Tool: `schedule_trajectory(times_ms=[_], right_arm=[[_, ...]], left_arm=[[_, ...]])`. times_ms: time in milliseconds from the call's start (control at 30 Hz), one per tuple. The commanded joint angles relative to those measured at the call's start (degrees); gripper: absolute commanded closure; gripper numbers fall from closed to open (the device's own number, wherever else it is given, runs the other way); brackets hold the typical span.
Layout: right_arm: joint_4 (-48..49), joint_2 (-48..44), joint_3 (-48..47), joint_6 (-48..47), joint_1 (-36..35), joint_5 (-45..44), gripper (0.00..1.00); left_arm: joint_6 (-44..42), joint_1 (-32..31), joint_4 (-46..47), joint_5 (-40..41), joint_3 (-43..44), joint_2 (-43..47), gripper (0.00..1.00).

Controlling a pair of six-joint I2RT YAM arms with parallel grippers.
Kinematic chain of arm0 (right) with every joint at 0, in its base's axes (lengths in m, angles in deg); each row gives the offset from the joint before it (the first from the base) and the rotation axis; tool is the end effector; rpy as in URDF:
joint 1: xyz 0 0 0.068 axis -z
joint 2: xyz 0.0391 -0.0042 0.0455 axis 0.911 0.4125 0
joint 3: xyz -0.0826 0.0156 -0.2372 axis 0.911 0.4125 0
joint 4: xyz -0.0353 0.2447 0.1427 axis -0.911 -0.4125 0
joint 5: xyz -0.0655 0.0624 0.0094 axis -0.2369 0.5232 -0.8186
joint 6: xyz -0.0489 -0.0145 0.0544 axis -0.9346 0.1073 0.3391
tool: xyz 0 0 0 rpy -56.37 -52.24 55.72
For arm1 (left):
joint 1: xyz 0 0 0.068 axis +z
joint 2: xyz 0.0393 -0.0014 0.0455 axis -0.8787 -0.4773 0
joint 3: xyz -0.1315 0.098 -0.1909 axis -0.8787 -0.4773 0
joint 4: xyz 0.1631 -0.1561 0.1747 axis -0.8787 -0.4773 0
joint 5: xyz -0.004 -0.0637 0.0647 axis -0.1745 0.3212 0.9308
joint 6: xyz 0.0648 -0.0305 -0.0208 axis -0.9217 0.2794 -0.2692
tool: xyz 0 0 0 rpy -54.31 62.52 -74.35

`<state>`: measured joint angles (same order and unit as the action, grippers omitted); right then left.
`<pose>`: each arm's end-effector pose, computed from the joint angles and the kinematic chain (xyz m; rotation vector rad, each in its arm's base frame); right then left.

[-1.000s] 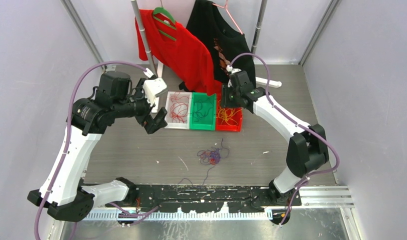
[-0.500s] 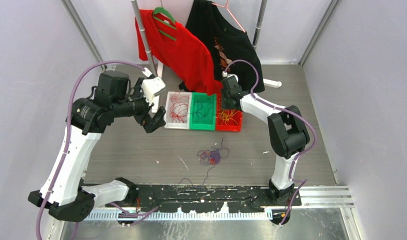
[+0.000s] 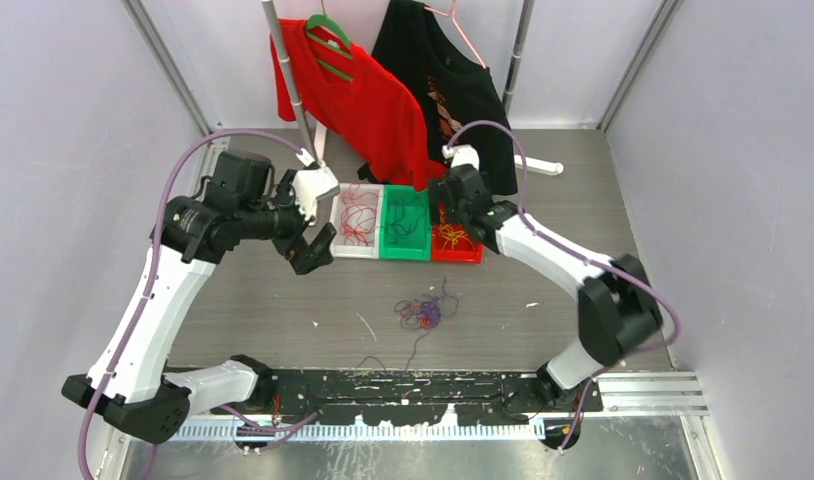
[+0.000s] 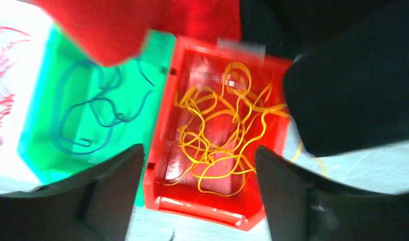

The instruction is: Untangle the cables

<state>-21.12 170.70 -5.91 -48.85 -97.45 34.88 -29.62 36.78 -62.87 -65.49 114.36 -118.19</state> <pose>0.3476 0.1916 0.1926 -0.1877 2.2322 0.0484 0.2087 -0.1229 0.4013 1.0937 2.0637 -0.4975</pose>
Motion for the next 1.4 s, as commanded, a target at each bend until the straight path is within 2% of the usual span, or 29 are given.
schedule_trajectory(times_ms=[0,133,200,300,400,533,633,800,967,1000,1067,1133,1200,1267,1367], right_arm=[[0.57,-11.22,-2.31,-2.75,-3.94,-6.22,0.01],[-5.85,-16.58,-3.61,7.77,-3.94,-6.28,0.0],[-9.02,-18.66,-2.8,9.42,-3.33,1.02,0.0],[-9.41,-21.83,3.96,13.16,-3.39,9.29,0.0],[-13.96,-22.31,8.6,17.75,-5.56,5.91,0.03],[-11.19,-25.7,17.05,20.83,-13.87,2.65,0.19],[-10.32,-25.92,19.19,21.17,-21.5,-1.57,0.28],[-7.83,-20.68,20.03,20.06,-27.94,-3.21,0.3],[-5.47,-10.81,18.47,19.33,-28.48,-5.01,0.32],[-5.44,-8.86,17.86,19.11,-28.48,-5.05,0.35],[-5.53,-5.93,16.51,19.09,-28.48,-5.27,0.46],[-5.46,-4.5,15.2,19.71,-28.48,-5.97,0.67],[-4.59,-5.43,14.34,20.24,-28.48,-6.09,0.78],[-2.84,-8.06,13.99,20.91,-28.48,-5.11,0.83],[0.79,-11.82,13.05,22.3,-28.48,-2.12,0.89]], left_arm=[[-1.9,0.34,0.47,-0.79,-1.7,0.28,0.01],[-2.6,1.11,0.76,-0.92,-3.36,0.07,0.01],[-2.65,1.4,1.3,-1.1,-4.06,-0.03,0.01],[-2.88,1.51,1.82,-1.45,-5.82,-0.12,0.01],[-4.15,1.5,1.77,-2.69,-8.49,-0.17,0.01],[-5.35,1.42,0.49,-5.42,-12.44,-0.57,0.05],[-5.3,1.41,0.55,-6.08,-14.38,-1.46,0.09],[-5.06,1.46,1.62,-6.11,-16.37,-2.36,0.11],[-4.92,1.51,1.49,-5.09,-15.74,-2.6,0.11],[-5.02,1.52,1.47,-4.83,-15.51,-2.46,0.11],[-5.28,1.5,1.38,-4.53,-15.02,-2.16,0.11],[-5.3,1.5,1.33,-4.56,-14.7,-2.05,0.11],[-5.29,1.5,1.22,-4.95,-14.43,-2.13,0.12],[-5.21,1.44,0.97,-5.4,-14.18,-2.16,0.12],[-4.74,1.51,1.14,-6.7,-13.68,-2.29,0.17]])
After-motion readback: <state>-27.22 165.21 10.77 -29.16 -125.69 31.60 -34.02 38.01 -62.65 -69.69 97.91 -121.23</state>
